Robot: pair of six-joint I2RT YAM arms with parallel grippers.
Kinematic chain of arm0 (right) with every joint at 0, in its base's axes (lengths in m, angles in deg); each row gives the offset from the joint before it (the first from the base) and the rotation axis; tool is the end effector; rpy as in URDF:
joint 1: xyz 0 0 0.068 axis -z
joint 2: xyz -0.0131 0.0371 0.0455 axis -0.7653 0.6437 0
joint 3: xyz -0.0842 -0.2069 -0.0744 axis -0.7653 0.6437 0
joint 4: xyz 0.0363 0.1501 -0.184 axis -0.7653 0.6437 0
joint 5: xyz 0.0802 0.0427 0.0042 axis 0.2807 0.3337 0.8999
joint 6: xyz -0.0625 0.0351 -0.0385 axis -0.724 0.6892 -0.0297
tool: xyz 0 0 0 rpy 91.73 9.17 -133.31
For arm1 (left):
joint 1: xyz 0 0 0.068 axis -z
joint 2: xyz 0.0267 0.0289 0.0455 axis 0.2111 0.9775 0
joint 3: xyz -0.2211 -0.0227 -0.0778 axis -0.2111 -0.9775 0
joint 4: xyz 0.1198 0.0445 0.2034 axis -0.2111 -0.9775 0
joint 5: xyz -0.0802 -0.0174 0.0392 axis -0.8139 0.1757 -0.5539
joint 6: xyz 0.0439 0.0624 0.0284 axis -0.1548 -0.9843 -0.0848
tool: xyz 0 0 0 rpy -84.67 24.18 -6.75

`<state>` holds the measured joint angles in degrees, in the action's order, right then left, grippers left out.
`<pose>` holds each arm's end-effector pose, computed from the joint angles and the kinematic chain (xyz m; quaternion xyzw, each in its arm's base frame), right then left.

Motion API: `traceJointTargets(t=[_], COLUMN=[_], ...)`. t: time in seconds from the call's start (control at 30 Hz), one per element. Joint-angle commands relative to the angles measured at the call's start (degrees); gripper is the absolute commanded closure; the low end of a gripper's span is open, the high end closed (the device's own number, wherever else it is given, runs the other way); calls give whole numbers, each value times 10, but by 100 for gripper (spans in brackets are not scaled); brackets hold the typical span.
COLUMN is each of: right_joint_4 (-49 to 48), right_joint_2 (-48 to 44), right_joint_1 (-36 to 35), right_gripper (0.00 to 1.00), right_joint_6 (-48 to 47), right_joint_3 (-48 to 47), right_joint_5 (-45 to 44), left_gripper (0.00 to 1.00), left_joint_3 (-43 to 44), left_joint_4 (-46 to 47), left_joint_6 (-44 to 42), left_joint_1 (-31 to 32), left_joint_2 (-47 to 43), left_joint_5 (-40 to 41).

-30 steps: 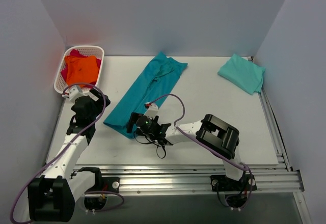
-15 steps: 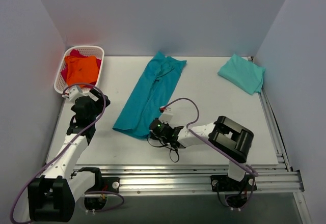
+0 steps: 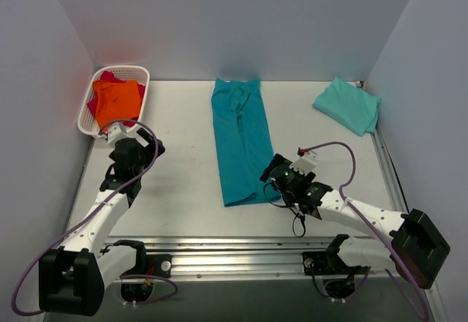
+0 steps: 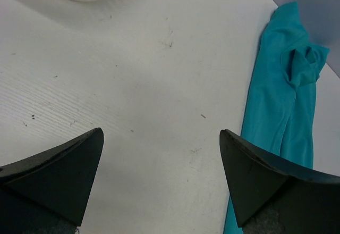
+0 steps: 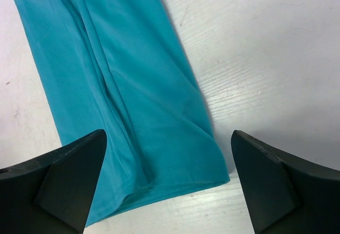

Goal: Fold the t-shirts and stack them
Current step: Rotate the tshirt 90 degrees, then grab the bottom of the folded rectangular tshirt with both arms

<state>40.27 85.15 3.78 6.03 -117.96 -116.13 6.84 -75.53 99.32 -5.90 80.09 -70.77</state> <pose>0.2032 0.1608 0.1651 0.2323 0.8269 0.2337 0.4556 0.2622 -0.0125 0.2031 -0.3116 0.7808 -0.1247 0.5270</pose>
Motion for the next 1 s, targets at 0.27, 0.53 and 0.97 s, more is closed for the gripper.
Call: traceJointTargets(t=[0.27,0.53,0.97], right_joint_4=[32,-7,-78], right_joint_2=[-67,-98,-64], right_joint_1=[-5,-5,-4], right_gripper=[0,15,21], right_joint_6=[-33,-23,-17], right_joint_3=[35,97,132], right_joint_5=[5,62,76], left_gripper=[5,6,6], left_joint_3=[4,-76,-52], left_joint_4=[-75,-43,163], left_joint_6=[46,140,192], left_joint_1=[185,383,446], left_joint_2=[-44,-7,233], left_joint_5=[23,43,1])
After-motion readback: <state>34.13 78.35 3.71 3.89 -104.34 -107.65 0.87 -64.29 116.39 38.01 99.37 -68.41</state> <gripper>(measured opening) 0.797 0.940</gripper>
